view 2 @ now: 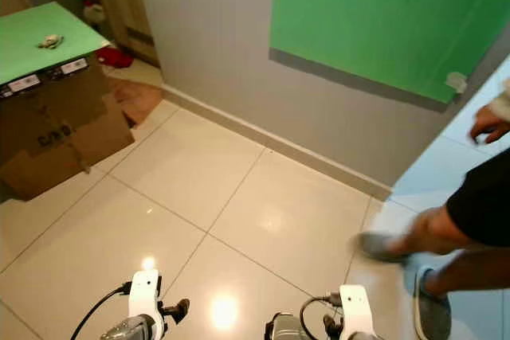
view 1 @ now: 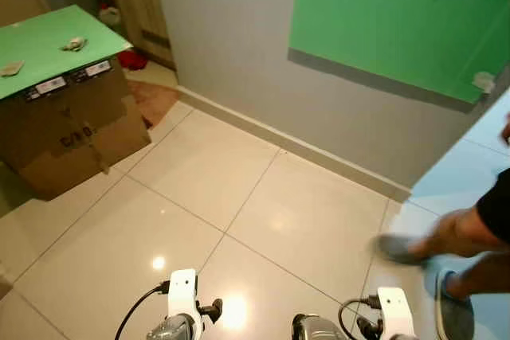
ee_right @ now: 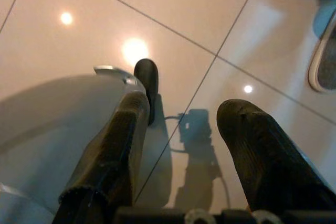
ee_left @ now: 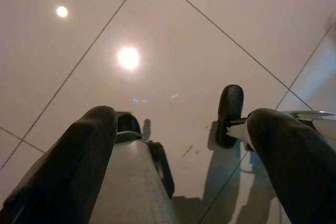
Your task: Hang keys on a hook
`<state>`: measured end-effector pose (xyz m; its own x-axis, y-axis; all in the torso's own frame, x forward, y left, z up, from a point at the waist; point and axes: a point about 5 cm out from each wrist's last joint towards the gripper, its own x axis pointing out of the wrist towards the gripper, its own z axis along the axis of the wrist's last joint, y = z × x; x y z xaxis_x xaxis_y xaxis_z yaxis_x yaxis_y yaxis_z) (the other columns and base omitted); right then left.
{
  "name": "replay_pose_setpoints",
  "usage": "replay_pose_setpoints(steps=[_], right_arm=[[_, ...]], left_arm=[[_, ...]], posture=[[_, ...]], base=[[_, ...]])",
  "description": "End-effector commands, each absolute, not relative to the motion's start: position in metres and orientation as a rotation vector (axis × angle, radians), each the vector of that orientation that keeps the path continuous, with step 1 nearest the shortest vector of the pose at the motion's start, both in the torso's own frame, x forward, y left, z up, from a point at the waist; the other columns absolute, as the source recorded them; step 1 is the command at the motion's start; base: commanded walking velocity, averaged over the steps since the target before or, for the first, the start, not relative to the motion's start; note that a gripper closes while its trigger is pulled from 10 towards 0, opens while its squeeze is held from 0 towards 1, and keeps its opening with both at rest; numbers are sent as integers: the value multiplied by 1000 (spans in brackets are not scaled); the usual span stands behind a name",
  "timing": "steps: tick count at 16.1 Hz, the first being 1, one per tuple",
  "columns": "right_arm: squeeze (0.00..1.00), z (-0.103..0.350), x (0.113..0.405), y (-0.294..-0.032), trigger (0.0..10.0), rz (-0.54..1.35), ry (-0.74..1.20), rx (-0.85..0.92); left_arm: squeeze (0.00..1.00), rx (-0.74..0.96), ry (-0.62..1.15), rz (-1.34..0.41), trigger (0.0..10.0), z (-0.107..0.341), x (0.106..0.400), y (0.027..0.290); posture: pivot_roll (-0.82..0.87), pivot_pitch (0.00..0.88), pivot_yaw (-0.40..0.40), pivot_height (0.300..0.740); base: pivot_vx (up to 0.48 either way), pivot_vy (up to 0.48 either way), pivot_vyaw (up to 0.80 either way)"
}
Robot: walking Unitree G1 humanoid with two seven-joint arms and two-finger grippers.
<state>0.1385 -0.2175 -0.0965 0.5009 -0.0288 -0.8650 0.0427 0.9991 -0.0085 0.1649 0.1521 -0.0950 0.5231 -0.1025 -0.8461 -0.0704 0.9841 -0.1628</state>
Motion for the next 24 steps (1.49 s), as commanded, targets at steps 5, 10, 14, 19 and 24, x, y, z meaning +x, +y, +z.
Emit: replay_pose_setpoints(steps=[5,10,14,19,24], right_arm=[[0,-92,154,-206,10000,-78,962,24],[0,-70,200,-189,10000,77,781,-25],[0,-61,210,-201,10000,56,716,-23],[0,-47,222,-213,10000,-4,604,28],[0,-42,227,-219,10000,-26,567,33]], left_arm=[[0,-139,1000,-37,10000,-92,171,158],[0,-108,891,-69,10000,-79,196,158],[0,-29,790,-176,10000,-63,222,135],[0,-102,631,-281,0,-41,249,108],[0,-83,599,-348,0,-32,258,97]], posture=[[-85,70,35,740],[-96,75,35,740],[-104,79,19,740],[-136,85,38,740],[-159,55,68,740]], base=[[0,0,0],[0,0,476],[0,0,200],[0,0,0],[0,0,0]])
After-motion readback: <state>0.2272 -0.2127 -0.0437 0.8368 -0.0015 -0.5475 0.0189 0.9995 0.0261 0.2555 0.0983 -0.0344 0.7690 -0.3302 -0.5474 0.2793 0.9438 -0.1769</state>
